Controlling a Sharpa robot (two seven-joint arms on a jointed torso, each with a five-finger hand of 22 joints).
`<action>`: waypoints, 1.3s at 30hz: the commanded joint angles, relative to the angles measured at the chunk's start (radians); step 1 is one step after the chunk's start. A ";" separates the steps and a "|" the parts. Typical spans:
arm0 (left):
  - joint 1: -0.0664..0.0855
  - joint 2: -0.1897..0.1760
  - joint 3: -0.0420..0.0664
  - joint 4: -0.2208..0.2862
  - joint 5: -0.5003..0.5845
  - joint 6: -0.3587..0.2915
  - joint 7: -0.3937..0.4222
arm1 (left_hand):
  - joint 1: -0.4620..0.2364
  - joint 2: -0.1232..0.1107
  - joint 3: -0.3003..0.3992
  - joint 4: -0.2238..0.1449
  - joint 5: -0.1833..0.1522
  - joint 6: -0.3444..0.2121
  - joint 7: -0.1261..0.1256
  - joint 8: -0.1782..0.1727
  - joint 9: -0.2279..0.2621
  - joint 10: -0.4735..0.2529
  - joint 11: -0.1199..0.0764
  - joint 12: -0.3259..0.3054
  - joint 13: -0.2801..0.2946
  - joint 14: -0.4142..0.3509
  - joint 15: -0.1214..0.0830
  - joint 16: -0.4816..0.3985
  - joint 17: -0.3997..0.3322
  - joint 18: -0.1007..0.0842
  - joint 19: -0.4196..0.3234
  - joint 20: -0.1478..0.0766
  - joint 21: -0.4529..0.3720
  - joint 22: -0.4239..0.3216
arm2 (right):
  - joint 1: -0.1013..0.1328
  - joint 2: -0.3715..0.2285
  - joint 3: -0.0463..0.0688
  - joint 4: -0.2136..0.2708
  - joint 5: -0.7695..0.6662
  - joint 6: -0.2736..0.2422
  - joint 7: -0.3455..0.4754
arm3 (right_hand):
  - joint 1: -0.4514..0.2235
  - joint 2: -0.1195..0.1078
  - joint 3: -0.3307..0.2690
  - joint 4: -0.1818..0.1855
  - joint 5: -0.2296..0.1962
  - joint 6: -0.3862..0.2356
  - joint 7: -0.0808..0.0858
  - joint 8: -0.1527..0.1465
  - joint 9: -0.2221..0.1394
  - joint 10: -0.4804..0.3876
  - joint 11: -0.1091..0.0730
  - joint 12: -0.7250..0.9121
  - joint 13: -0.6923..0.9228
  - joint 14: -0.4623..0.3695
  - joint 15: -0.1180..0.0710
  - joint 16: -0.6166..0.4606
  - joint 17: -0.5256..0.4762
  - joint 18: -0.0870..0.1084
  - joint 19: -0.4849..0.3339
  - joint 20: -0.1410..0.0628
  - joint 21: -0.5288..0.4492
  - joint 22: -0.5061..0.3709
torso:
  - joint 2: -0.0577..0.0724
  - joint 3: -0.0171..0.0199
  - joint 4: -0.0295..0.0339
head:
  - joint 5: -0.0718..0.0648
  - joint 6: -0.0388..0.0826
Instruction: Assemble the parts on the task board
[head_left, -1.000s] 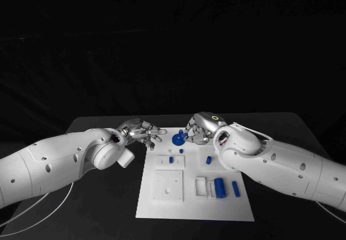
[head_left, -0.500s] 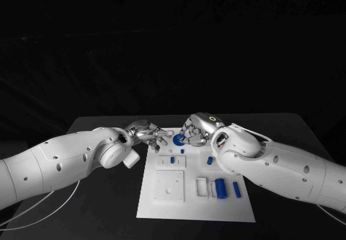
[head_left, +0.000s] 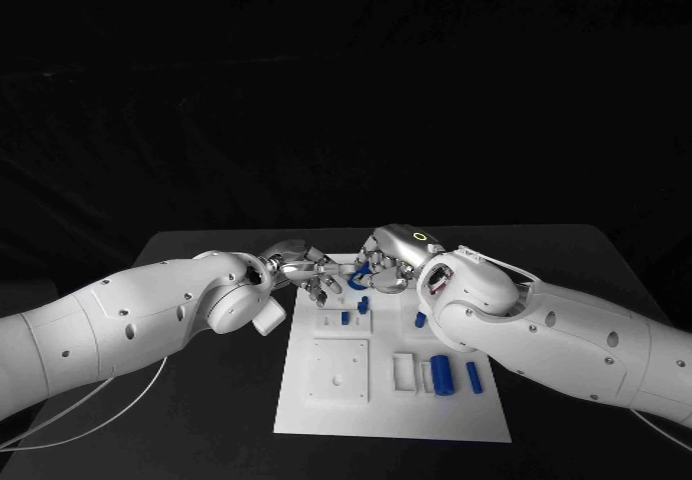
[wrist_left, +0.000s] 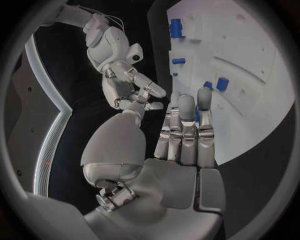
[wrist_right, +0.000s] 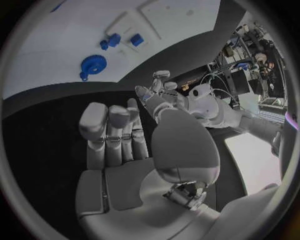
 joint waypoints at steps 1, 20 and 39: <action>0.001 0.004 0.000 -0.001 -0.009 0.023 0.003 | -0.006 0.002 0.003 -0.006 -0.001 -0.007 0.003 0.003 0.002 -0.008 -0.002 0.005 0.001 0.000 0.000 -0.004 0.002 0.013 -0.005 0.001 0.005 0.019 | 0.000 0.001 0.001 0.006 -0.002 0.010 0.002 | 0.003 -0.006 0.002 0.007 0.001 -0.004 0.004 -0.005 0.000 0.003 0.002 -0.003 0.000 -0.001 -0.006 -0.003 -0.001 -0.014 0.040 -0.008 -0.004 0.118 | -0.001 0.0003 -0.0001 | 0.001 -0.001; 0.001 -0.015 0.000 0.000 0.025 0.013 0.013 | 0.009 0.055 -0.025 -0.064 0.001 0.005 -0.002 0.004 0.014 -0.006 -0.005 0.011 -0.001 0.000 -0.002 -0.004 0.002 0.012 -0.008 0.000 0.011 0.017 | 0.000 -0.010 0.001 -0.016 -0.002 0.042 0.003 | 0.006 -0.008 0.000 0.005 -0.010 -0.010 0.007 -0.005 0.000 -0.003 0.004 -0.011 -0.003 -0.002 -0.005 -0.008 -0.004 -0.014 0.038 -0.007 -0.008 0.117 | -0.001 -0.0009 -0.0011 | -0.004 -0.002; 0.001 -0.071 0.001 0.023 0.078 -0.042 0.073 | 0.038 0.068 -0.033 -0.094 0.001 -0.009 0.007 -0.015 -0.007 -0.012 -0.001 -0.004 -0.002 -0.003 0.002 -0.016 -0.003 0.014 -0.012 0.003 0.003 0.015 | 0.007 0.016 -0.019 -0.137 -0.037 0.148 0.150 | 0.050 -0.002 0.127 -0.120 0.011 -0.120 0.002 -0.006 -0.003 -0.011 -0.015 -0.007 -0.004 -0.002 -0.014 -0.007 -0.002 -0.027 0.028 -0.016 -0.010 0.116 | 0.001 -0.0019 0.0013 | -0.005 0.001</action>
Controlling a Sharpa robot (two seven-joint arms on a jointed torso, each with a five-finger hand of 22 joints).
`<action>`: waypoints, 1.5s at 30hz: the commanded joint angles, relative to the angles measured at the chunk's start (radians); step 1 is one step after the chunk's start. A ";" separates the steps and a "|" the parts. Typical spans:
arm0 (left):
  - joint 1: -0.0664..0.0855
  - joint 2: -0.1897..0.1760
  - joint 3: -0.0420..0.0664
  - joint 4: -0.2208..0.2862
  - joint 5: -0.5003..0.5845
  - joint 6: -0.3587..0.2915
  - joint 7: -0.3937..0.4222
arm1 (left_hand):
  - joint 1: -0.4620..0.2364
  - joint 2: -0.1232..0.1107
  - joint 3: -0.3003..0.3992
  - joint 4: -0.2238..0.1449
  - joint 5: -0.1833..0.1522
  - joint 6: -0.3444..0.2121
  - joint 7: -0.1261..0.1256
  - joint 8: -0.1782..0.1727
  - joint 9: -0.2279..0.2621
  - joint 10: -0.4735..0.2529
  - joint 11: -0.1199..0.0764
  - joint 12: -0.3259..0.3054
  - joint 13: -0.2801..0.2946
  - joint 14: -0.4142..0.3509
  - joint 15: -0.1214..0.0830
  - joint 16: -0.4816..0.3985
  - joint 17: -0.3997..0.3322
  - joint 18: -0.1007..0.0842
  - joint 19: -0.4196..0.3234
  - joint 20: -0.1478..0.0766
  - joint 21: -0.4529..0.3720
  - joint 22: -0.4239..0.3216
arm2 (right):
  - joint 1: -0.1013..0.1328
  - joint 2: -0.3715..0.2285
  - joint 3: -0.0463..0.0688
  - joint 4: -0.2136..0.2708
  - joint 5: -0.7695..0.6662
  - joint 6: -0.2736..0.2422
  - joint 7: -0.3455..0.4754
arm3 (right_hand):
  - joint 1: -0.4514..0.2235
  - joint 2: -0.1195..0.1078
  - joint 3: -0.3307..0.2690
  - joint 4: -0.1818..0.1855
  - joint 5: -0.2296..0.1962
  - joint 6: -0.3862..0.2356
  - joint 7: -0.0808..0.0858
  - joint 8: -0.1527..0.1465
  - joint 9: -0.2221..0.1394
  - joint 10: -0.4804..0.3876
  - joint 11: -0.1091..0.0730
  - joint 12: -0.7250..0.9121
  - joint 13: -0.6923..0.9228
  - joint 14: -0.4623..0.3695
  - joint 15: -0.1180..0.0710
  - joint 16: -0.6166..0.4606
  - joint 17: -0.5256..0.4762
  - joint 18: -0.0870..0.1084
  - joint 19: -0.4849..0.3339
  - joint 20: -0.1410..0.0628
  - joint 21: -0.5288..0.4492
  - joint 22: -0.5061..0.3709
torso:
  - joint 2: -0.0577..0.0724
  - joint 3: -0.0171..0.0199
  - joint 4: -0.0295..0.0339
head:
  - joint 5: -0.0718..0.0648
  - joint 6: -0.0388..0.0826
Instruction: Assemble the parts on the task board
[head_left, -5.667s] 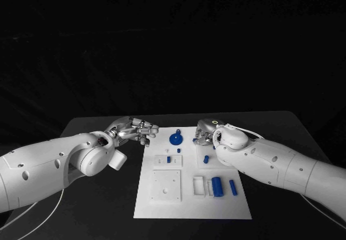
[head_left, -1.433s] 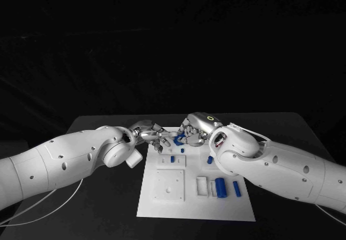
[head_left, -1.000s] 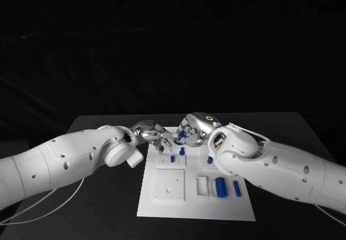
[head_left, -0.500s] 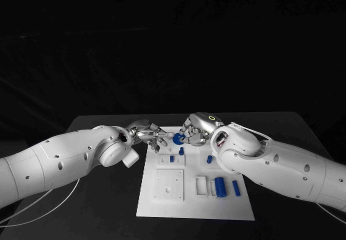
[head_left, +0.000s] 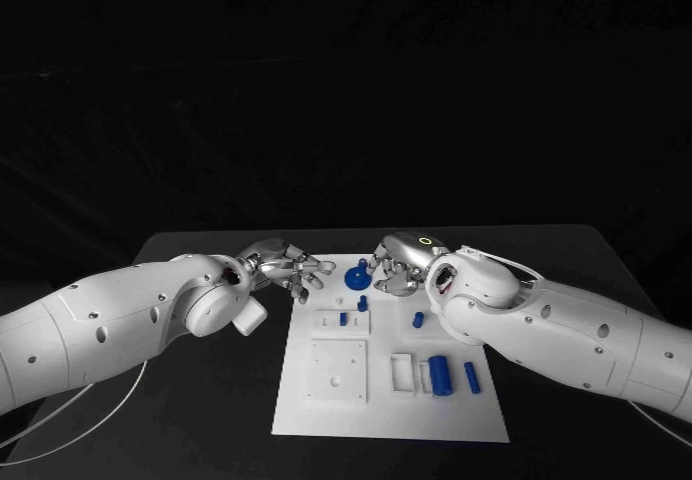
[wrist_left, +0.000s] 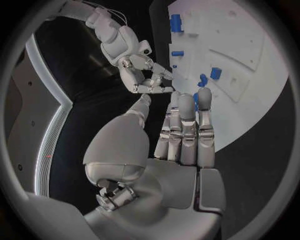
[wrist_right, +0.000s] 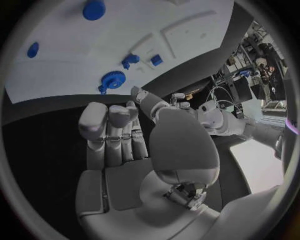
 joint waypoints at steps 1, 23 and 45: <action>0.001 -0.006 0.001 0.009 0.031 -0.033 0.050 | 0.010 0.009 -0.007 -0.010 0.001 0.001 0.002 -0.005 -0.020 -0.003 -0.001 -0.007 -0.001 -0.002 0.002 -0.006 -0.002 0.014 -0.006 0.001 -0.006 0.015 | 0.005 0.013 -0.010 -0.027 -0.048 0.064 0.091 | 0.009 0.003 0.017 -0.026 0.009 -0.007 -0.006 -0.005 -0.001 0.005 -0.007 0.012 0.007 0.000 -0.007 -0.004 0.001 -0.011 0.029 -0.009 0.001 0.117 | 0.001 -0.0002 0.0030 | 0.002 -0.003; 0.001 -0.028 0.001 0.032 0.037 -0.049 0.084 | 0.022 0.020 -0.014 -0.022 0.000 0.005 0.001 -0.002 -0.036 0.000 -0.002 -0.011 -0.001 0.000 0.001 -0.006 -0.002 0.014 -0.003 -0.001 -0.012 0.015 | 0.015 0.070 -0.087 -0.111 -0.162 0.110 0.161 | -0.005 0.014 0.023 -0.073 0.012 -0.015 -0.022 -0.006 -0.001 0.009 -0.011 0.038 0.024 0.003 -0.003 0.007 0.009 -0.012 0.025 -0.005 0.013 0.117 | 0.003 -0.0014 0.0057 | 0.012 -0.017; 0.001 -0.030 0.001 0.033 0.037 -0.044 0.074 | 0.019 0.015 -0.026 -0.020 -0.001 -0.011 0.007 -0.007 -0.041 -0.006 0.002 -0.016 -0.001 0.000 0.003 -0.007 -0.002 0.014 -0.001 0.000 -0.015 0.016 | 0.015 0.102 -0.097 -0.145 -0.198 0.092 0.139 | -0.012 0.010 0.015 -0.075 0.015 -0.028 -0.022 -0.006 -0.002 0.009 -0.010 0.037 0.021 0.003 -0.003 0.011 0.012 -0.009 0.025 -0.003 0.014 0.116 | 0.003 0.0000 0.0044 | 0.017 -0.023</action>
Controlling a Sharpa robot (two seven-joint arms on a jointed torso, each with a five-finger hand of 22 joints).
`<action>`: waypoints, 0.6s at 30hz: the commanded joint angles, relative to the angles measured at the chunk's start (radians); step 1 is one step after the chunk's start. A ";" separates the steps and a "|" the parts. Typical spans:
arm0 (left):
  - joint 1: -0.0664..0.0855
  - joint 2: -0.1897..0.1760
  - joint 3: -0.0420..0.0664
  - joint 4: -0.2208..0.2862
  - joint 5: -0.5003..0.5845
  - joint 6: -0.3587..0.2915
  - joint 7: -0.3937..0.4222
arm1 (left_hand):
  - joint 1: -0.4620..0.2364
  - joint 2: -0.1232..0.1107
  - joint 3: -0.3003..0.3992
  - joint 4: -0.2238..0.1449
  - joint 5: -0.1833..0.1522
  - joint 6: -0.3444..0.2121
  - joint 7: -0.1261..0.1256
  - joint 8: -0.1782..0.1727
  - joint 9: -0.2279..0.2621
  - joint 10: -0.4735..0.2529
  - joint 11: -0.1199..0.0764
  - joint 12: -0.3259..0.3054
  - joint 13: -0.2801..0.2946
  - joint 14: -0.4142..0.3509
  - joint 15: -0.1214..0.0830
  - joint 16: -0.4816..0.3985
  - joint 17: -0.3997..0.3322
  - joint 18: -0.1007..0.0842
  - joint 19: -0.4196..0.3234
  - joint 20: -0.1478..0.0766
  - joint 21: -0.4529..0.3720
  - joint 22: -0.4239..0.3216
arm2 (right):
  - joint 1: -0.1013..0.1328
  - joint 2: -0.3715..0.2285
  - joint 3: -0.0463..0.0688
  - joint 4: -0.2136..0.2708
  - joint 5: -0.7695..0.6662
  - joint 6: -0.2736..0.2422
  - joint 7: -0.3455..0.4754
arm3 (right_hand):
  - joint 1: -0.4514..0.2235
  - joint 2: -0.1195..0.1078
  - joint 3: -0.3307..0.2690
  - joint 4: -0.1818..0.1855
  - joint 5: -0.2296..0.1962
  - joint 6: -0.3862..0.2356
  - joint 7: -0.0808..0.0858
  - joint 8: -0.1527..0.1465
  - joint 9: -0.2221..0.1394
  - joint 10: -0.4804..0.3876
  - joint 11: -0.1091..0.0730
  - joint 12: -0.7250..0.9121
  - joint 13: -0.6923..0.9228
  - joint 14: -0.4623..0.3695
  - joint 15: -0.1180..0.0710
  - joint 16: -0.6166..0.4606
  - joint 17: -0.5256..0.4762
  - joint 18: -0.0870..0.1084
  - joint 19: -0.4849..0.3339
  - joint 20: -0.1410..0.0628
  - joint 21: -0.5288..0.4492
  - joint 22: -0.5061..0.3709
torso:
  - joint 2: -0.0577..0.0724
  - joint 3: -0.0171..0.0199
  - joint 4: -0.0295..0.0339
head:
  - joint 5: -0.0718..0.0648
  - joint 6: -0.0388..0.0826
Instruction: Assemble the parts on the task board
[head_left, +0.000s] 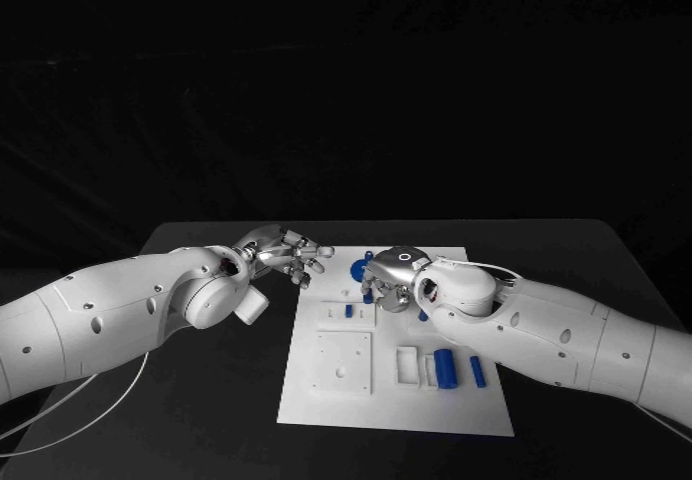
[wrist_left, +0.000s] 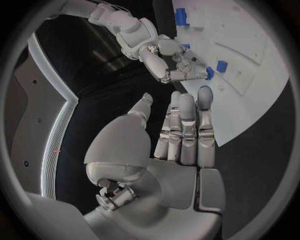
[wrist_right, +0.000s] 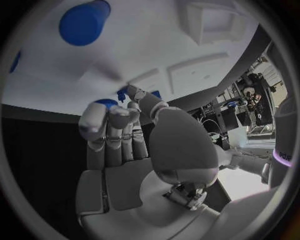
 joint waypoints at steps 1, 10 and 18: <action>0.001 0.001 0.001 0.002 0.008 0.000 0.006 | 0.002 -0.002 -0.006 0.000 -0.001 -0.005 0.000 -0.003 -0.001 -0.006 0.002 -0.007 -0.001 0.000 0.003 -0.006 -0.001 0.014 -0.001 0.000 -0.004 0.016 | 0.000 0.006 -0.003 -0.003 -0.022 0.002 0.000 | -0.010 0.000 -0.007 0.000 0.001 -0.006 0.000 -0.006 -0.001 0.005 -0.002 0.003 -0.001 0.002 -0.002 0.003 0.001 -0.009 0.026 0.001 0.005 0.117 | 0.000 0.0002 -0.0004 | 0.001 -0.002; 0.001 0.001 0.001 0.002 0.008 0.005 0.003 | 0.003 -0.003 -0.007 0.003 -0.002 -0.005 0.000 -0.001 0.000 -0.006 0.002 -0.007 -0.001 0.001 0.003 -0.006 -0.001 0.015 -0.001 0.000 -0.004 0.016 | 0.000 0.016 -0.016 -0.017 -0.022 0.005 -0.002 | -0.011 0.003 -0.012 0.002 -0.003 -0.004 0.001 -0.005 -0.001 0.005 -0.002 0.004 -0.001 0.002 -0.003 0.002 0.001 -0.008 0.026 0.001 0.004 0.116 | 0.000 0.0002 -0.0016 | 0.003 -0.006; 0.001 -0.001 0.001 0.003 0.008 0.009 -0.003 | 0.003 -0.004 -0.009 0.008 -0.002 -0.007 0.000 0.000 0.000 -0.007 0.002 -0.007 -0.001 0.001 0.003 -0.006 0.000 0.015 0.000 0.001 -0.006 0.016 | 0.000 0.022 -0.019 -0.027 -0.024 0.009 -0.008 | -0.011 0.003 -0.012 0.002 -0.003 -0.004 0.001 -0.005 -0.001 0.005 -0.002 0.004 -0.001 0.002 -0.003 0.002 0.001 -0.008 0.026 0.001 0.004 0.116 | 0.000 0.0008 -0.0007 | 0.003 -0.007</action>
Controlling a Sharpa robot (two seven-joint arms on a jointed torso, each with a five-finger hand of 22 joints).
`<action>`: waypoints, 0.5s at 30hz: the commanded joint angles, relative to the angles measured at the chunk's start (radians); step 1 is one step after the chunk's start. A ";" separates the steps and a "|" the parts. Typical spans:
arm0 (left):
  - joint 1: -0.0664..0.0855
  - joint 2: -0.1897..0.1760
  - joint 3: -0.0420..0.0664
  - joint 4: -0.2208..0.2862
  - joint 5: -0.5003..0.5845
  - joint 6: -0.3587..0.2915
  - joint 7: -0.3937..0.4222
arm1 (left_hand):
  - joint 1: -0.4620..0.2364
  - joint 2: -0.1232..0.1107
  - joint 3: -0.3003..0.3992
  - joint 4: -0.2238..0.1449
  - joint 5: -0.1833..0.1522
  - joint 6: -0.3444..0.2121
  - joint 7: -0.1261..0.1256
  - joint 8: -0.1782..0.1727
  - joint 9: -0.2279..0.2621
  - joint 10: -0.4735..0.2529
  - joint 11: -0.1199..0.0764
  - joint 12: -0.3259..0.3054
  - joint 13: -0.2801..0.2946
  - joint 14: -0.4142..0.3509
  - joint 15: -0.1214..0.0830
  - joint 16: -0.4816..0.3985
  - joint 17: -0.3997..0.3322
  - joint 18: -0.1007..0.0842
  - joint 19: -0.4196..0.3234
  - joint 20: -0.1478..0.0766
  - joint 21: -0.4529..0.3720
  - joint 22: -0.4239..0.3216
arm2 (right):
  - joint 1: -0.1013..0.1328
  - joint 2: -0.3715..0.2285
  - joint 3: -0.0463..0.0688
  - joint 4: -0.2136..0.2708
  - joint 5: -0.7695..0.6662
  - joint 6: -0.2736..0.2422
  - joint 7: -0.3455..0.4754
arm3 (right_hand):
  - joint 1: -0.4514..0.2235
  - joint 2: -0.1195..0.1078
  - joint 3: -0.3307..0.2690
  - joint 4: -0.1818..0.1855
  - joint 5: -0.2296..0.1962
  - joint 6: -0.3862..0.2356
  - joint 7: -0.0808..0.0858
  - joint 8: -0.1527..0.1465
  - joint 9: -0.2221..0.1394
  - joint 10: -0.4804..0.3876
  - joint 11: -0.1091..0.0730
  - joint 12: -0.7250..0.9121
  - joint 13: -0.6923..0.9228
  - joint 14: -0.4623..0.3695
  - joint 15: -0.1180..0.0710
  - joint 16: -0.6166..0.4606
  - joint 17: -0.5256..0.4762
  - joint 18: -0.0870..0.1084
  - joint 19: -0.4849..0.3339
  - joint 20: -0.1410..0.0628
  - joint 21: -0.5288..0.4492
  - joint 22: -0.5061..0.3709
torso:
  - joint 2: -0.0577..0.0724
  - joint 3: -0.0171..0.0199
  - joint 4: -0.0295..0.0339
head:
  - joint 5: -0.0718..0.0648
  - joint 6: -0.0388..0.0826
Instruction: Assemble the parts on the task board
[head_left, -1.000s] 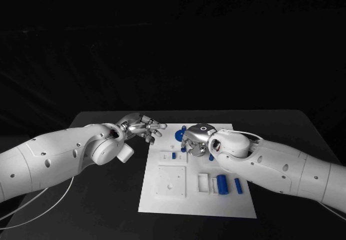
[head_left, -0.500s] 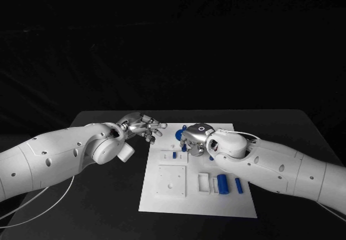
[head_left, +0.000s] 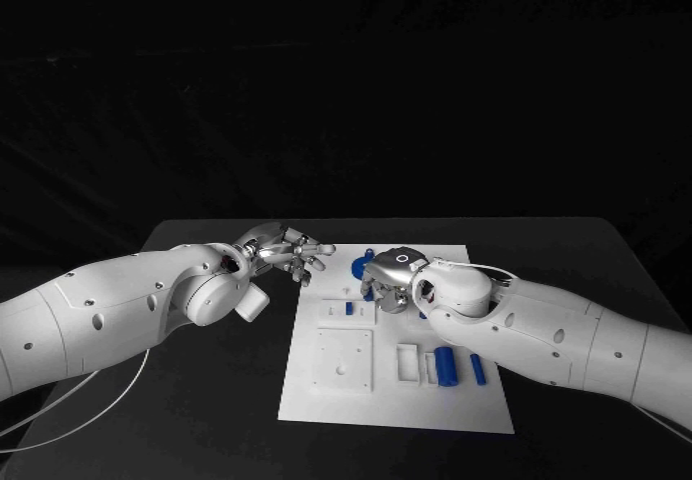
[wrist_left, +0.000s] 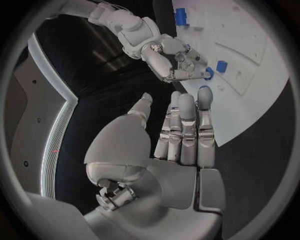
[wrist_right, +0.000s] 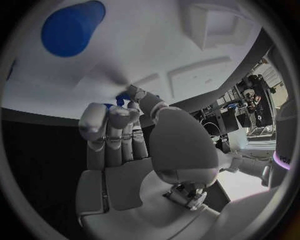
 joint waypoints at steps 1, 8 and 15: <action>0.001 0.000 0.001 0.003 0.007 0.007 0.001 | 0.003 -0.004 -0.003 0.002 -0.002 -0.007 0.000 0.000 0.000 -0.007 0.002 -0.007 -0.001 0.001 0.003 -0.006 0.000 0.015 0.000 0.001 -0.006 0.016 | 0.000 0.003 -0.002 -0.003 -0.017 0.008 -0.007 | -0.008 0.003 -0.008 0.000 -0.002 -0.006 0.001 -0.006 -0.002 0.003 -0.002 0.002 -0.003 0.002 -0.002 0.002 0.000 -0.008 0.026 0.002 0.002 0.115 | 0.000 0.0000 0.0009 | 0.000 -0.001; 0.001 -0.001 0.001 0.004 0.007 0.007 -0.003 | 0.005 -0.010 -0.002 0.007 -0.002 -0.014 0.003 -0.001 -0.001 -0.010 0.004 -0.008 -0.001 0.000 0.004 -0.007 0.000 0.016 0.001 0.001 -0.007 0.016 | 0.000 0.006 -0.002 -0.009 -0.020 0.001 -0.010 | -0.008 0.002 -0.008 0.000 -0.002 -0.010 0.001 -0.006 -0.002 0.004 -0.002 0.002 -0.003 0.002 -0.002 0.001 0.000 -0.007 0.026 0.002 0.003 0.115 | 0.000 -0.0001 0.0000 | 0.000 -0.001; 0.002 -0.002 0.001 0.006 0.007 0.009 -0.006 | 0.005 -0.010 -0.002 0.007 -0.002 -0.016 0.003 -0.002 -0.001 -0.011 0.004 -0.008 -0.001 0.000 0.004 -0.007 0.000 0.016 0.000 0.002 -0.007 0.016 | 0.000 0.010 -0.003 -0.014 -0.020 -0.012 -0.012 | -0.008 0.002 -0.008 0.000 -0.002 -0.011 0.002 -0.006 -0.002 0.004 -0.002 0.001 -0.004 0.002 -0.003 0.002 0.001 -0.007 0.026 0.002 0.003 0.115 | 0.001 0.0006 0.0000 | 0.000 -0.003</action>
